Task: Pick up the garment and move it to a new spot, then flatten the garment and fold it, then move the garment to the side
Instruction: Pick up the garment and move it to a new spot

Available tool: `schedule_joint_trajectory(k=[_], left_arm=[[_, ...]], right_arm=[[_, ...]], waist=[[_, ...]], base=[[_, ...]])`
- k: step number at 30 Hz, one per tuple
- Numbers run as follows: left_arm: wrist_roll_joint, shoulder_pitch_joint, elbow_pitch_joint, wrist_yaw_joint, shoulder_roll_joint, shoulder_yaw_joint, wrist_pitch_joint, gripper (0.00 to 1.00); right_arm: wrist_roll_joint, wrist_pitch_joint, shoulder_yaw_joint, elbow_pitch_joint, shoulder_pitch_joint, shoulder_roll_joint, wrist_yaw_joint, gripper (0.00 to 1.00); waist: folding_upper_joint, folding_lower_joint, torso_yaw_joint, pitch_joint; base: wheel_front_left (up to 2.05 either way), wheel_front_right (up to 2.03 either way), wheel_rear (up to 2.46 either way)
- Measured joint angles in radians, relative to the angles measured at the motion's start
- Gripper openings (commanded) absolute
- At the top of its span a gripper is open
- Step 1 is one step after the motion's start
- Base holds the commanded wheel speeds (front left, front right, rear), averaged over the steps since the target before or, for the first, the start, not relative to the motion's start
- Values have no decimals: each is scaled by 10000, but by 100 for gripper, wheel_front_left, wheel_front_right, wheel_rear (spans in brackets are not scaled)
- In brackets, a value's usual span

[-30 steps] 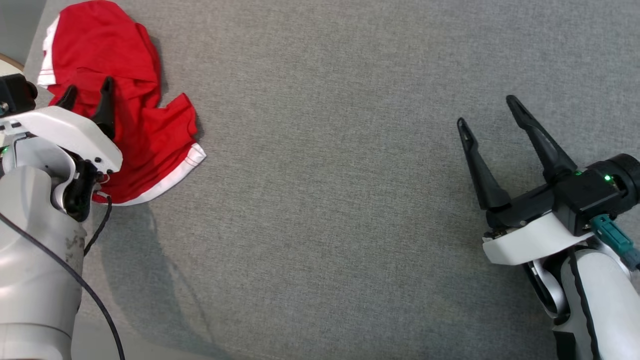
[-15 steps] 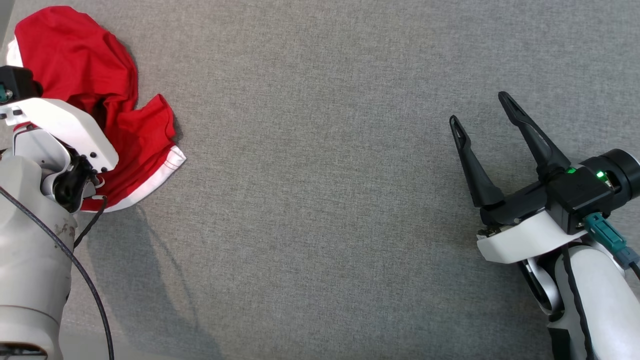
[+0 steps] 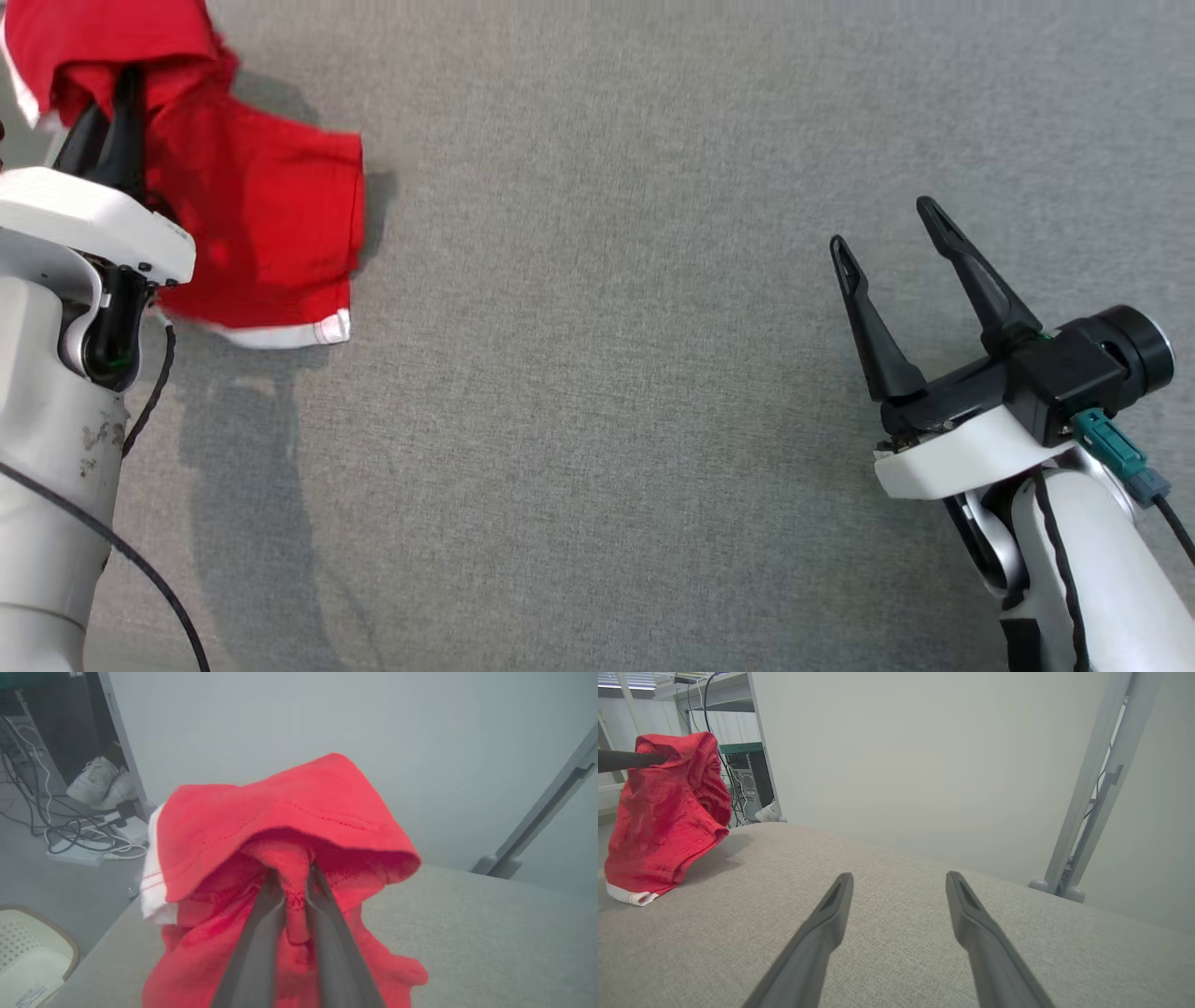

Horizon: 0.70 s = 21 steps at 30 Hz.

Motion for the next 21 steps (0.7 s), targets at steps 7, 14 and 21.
schedule_joint_trajectory(k=[7, 14, 21], left_arm=[[-336, 667, -1883, -2, 389, -535, -941, 0], [-527, 1487, -3779, 52, 278, -922, -688, 0], [-571, 2336, -5858, 514, -380, -1570, -109, 0]], right_arm=[[244, -351, -104, 466, 265, 230, 0, 100], [387, -598, -293, 671, 438, 430, 0, 100], [403, -692, -468, 683, 529, 571, 0, 100]], waist=[[0, 1, -304, -1078], [0, 0, -1015, -1821], [0, 0, -1956, -2047]], base=[[0, 0, 0], [0, 0, 0], [0, 0, 0]])
